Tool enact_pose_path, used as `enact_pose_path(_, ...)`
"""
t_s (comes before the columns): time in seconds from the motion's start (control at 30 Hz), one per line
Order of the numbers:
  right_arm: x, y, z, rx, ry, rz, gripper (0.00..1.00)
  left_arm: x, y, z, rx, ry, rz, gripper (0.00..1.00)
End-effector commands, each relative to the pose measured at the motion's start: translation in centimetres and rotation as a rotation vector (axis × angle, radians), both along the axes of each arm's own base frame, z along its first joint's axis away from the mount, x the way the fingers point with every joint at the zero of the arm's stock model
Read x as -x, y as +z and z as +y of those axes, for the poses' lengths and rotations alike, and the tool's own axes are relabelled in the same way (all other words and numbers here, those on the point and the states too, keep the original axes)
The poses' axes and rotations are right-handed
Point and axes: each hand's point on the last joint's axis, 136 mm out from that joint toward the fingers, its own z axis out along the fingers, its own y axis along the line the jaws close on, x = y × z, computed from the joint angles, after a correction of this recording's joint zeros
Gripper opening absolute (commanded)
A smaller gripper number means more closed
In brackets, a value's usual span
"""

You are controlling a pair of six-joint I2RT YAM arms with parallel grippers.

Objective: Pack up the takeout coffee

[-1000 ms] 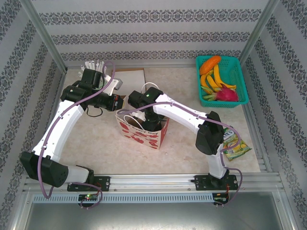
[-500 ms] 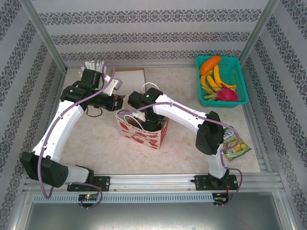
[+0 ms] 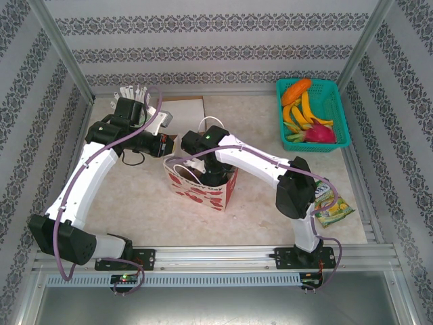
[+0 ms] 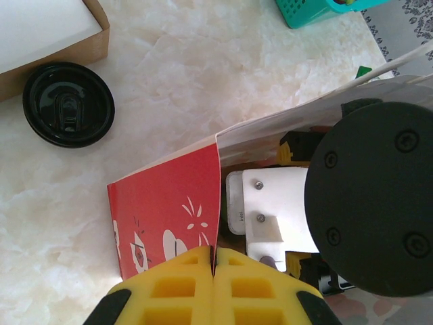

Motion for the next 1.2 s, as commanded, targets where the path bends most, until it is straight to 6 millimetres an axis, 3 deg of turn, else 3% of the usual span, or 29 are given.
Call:
enact_pose_path(0.0, -0.3, 0.1, 0.0, -0.02, -0.007, 0.0, 0.6, 0.1, 0.9, -0.2, 0.036, -0.009, -0.029, 0.0)
enact_pose_path(0.43, -0.4, -0.2, 0.3, -0.031, -0.014, 0.004, 0.59, 0.5, 0.6, -0.5, 0.059, -0.013, -0.005, 0.0)
enact_pose_path(0.8, -0.3, -1.0, -0.8, 0.024, -0.022, 0.028, 0.59, 0.4, 1.0, -0.6, 0.074, -0.01, -0.027, 0.0)
enact_pose_path(1.17, -0.4, -1.7, -0.7, 0.033, -0.02, 0.039, 0.59, 0.4, 0.9, -0.6, 0.072, -0.016, -0.031, 0.0)
